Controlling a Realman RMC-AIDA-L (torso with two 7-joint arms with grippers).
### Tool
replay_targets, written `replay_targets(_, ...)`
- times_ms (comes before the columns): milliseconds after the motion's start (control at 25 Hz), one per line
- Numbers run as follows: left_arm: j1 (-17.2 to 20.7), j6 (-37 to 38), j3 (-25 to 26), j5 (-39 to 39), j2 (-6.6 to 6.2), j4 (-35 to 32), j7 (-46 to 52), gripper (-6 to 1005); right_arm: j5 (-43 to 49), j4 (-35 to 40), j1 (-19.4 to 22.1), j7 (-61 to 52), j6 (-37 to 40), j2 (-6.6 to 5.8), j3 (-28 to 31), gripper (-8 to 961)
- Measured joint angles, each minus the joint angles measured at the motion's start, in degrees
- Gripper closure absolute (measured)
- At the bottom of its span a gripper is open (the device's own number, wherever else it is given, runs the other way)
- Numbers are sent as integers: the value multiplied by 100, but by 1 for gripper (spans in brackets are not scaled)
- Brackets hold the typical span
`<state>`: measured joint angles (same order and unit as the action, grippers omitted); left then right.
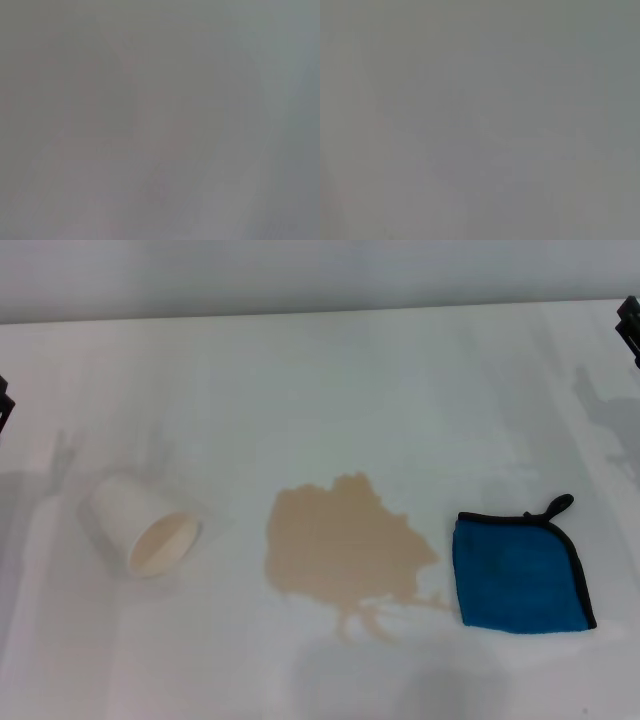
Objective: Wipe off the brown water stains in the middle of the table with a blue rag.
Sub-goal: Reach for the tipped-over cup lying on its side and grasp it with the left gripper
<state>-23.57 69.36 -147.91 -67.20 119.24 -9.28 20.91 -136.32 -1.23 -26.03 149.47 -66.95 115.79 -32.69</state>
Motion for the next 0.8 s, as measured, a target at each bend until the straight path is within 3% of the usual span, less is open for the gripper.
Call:
replay_targets(560,-111,-40,-33,-33,-5,-141,-6,112,0,39,23,-73,-20,4,0,98)
replay_targets(800,-670,28,-63,908,-167,213,279,111,0,58,1,-289,-21,5,0,98)
